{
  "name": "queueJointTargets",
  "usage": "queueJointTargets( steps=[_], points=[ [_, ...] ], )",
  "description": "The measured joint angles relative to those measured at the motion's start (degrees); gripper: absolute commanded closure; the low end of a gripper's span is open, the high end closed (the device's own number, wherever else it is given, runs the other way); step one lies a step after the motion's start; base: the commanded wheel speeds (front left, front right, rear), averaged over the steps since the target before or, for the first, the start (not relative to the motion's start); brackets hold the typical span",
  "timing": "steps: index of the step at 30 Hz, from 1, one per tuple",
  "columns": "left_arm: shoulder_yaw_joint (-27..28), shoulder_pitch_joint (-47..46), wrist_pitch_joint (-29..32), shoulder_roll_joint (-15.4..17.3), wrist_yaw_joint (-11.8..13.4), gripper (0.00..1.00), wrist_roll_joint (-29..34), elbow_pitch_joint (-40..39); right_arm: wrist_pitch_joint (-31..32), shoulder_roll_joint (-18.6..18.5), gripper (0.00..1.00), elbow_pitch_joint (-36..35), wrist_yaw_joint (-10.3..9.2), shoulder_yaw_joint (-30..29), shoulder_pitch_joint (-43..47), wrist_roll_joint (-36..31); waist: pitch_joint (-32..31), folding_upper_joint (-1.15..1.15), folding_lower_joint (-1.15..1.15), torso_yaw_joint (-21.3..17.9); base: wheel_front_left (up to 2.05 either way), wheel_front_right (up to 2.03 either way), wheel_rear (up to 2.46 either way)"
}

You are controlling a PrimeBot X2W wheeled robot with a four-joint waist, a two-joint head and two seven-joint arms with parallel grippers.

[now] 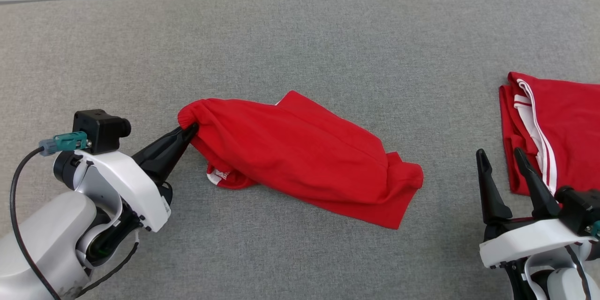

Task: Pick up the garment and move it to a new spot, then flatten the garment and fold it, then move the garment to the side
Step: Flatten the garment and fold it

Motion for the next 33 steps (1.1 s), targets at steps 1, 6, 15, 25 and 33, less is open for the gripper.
queueJointTargets(
  steps=[1, 6, 15, 25, 33],
  points=[
    [0.05, -0.02, -0.71, -0.74, -0.42, 1.0, -0.14, 1.62, 0.0, 0.0, 0.0, 0.02, 0.0, -0.05, -0.1, -0.01, 0.15, 0.0, 0.0, -0.05, 0.0, 0.0, 0.0],
    [0.71, 0.01, -4.38, -4.41, -0.89, 0.0, -0.69, 8.34, 0.01, 0.0, 0.0, -0.07, 0.01, -0.46, -0.69, -0.09, 0.41, 0.0, 0.0, 0.46, 0.0, 0.0, 0.0],
    [4.46, 2.55, -10.78, -7.02, 5.72, 0.0, -1.07, 14.06, 0.23, 0.02, 0.0, -0.42, 0.0, -0.97, -0.81, -0.48, -0.61, 0.0, 0.0, 3.05, 0.0, 0.0, 0.0],
    [25.16, 9.96, -12.65, -11.57, 16.46, 0.0, 14.83, 2.67, 0.52, 0.0, 0.0, -1.12, 0.01, -1.3, -1.25, -2.19, -2.77, 0.0, 0.0, 5.6, 0.0, 0.0, 0.0],
    [38.32, 20.21, -12.65, -17.92, 16.62, 0.0, 31.16, -10.36, 0.82, 0.04, 0.0, -1.03, 0.01, -0.86, -1.75, -3.37, -4.65, 0.0, 0.0, 5.89, 0.0, 0.0, 0.0]
  ],
)
